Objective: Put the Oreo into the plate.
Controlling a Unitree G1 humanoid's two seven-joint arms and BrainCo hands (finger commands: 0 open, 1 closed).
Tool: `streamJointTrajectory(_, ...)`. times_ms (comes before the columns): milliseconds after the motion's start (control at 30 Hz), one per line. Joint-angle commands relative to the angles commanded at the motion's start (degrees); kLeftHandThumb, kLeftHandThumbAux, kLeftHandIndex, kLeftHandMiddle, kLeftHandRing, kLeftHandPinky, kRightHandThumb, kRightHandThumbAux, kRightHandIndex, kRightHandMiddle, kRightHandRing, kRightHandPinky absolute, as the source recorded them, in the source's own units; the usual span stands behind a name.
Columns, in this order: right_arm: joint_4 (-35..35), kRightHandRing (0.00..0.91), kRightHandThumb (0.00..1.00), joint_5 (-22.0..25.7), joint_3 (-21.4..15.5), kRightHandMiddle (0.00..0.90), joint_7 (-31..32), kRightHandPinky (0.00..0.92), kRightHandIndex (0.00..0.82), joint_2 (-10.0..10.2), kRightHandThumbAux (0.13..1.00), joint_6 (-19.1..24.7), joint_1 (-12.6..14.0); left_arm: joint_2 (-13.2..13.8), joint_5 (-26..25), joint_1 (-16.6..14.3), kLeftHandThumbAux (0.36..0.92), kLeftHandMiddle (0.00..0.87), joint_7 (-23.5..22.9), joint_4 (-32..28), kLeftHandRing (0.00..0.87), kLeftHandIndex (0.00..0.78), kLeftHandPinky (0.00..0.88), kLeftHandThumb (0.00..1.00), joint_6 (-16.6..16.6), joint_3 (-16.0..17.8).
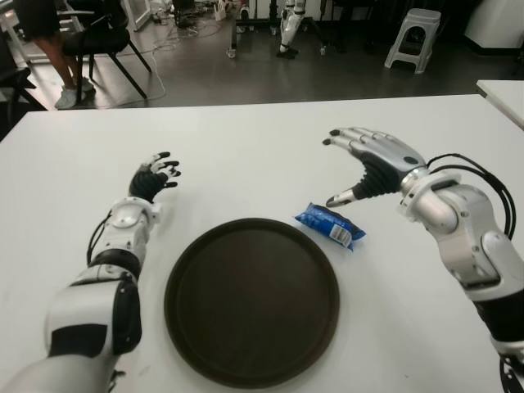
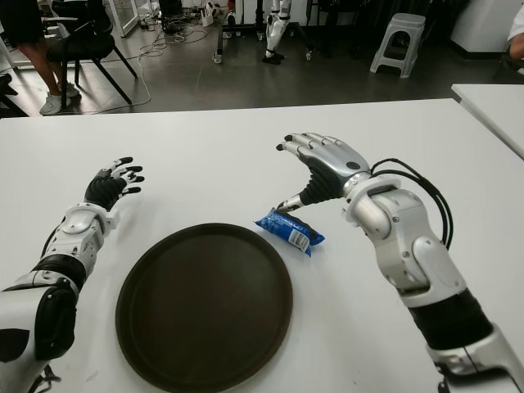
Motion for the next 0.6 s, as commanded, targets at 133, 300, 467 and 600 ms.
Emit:
streamJointTrajectory(133, 0.92, 0.0, 0.0, -1.77, 2.1, 0.0, -0.23, 0.019, 0.0, 1.34, 0.6, -0.23, -0.87, -0.04, -0.01, 0.0, 0.657, 0.27, -0.08, -0.04, 0.282, 0.184, 0.299, 0.023, -0.25, -0.05)
streamJointTrajectory(300, 0.91, 0.007, 0.0, -3.21, 4.16, 0.007, 0.05, 0.032, 0.0, 2.44, 0.617, -0.3, -1.1, -0.13, -0.03, 0.04, 0.656, 0.269, -0.31, -0.09, 0.281, 0.184, 0.3, 0.021, -0.52, -0.09)
streamJointTrajectory(467, 1.73, 0.016, 0.0, -4.67, 6.26, 0.017, -0.93, 0.04, 0.0, 3.39, 0.639, -0.69, 0.09, -0.22, -0.41, 0.03, 0.651, 0.273, -0.77, -0.15, 0.29, 0.186, 0.318, 0.034, -0.59, 0.17)
streamJointTrajectory(600, 2.63, 0.013, 0.0, -5.91, 7.6, 0.012, -2.34, 0.043, 0.002, 4.8, 0.679, -0.29, 1.16, -0.28, -0.38, 0.04, 0.653, 0.268, -0.49, -0.18, 0.282, 0.18, 0.303, 0.035, -0.54, 0.16)
